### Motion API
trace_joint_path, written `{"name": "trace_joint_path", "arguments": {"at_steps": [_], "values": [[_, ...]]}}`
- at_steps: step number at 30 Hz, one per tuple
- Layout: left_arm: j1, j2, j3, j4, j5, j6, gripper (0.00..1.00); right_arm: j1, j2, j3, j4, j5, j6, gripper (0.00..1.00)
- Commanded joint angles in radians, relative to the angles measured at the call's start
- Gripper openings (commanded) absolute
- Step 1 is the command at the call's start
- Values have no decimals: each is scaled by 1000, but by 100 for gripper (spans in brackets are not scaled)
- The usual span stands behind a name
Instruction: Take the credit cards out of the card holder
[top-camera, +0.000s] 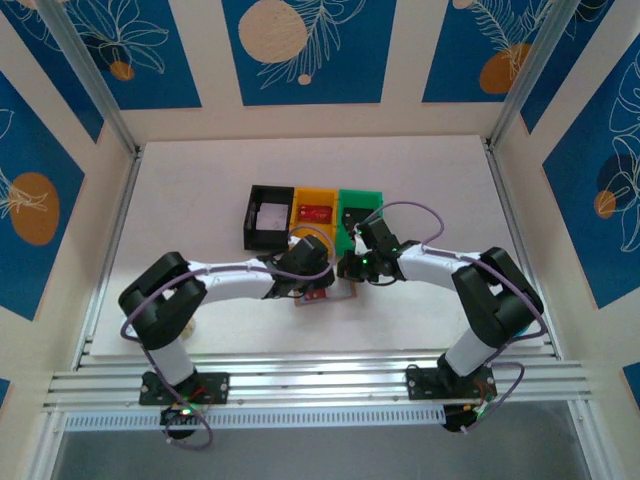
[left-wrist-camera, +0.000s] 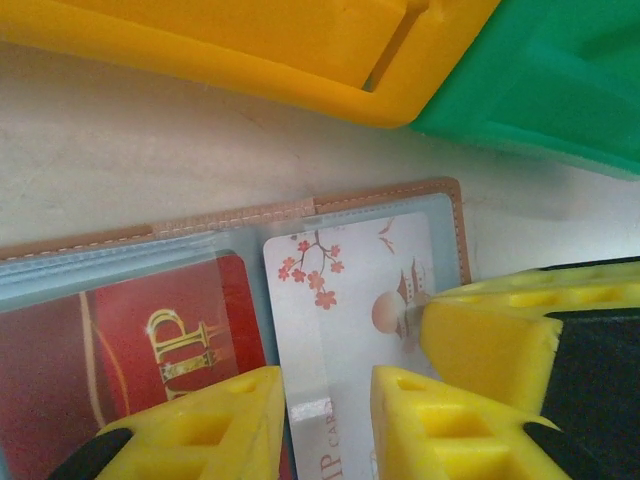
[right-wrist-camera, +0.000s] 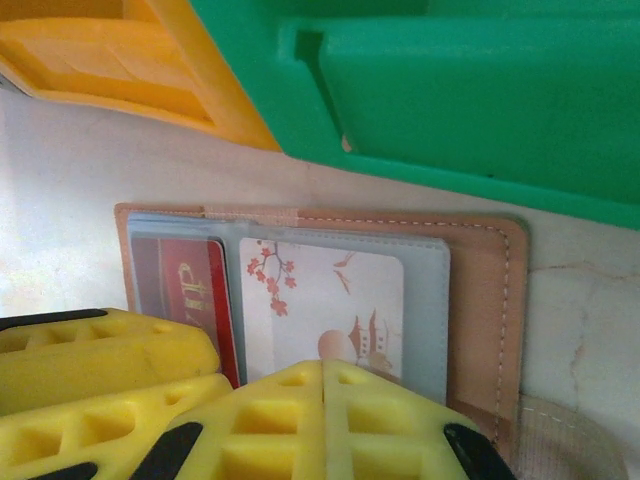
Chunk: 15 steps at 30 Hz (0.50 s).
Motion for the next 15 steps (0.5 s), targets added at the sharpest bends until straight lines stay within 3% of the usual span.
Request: {"name": "trace_joint_path", "arguments": {"at_steps": [1, 15], "values": [[-11, 23, 34, 3, 8, 4, 29, -5, 13, 32, -28, -28, 6, 0], [-11, 42, 27, -13, -15, 20, 27, -5, 14, 35, -34, -22, 6, 0]]}}
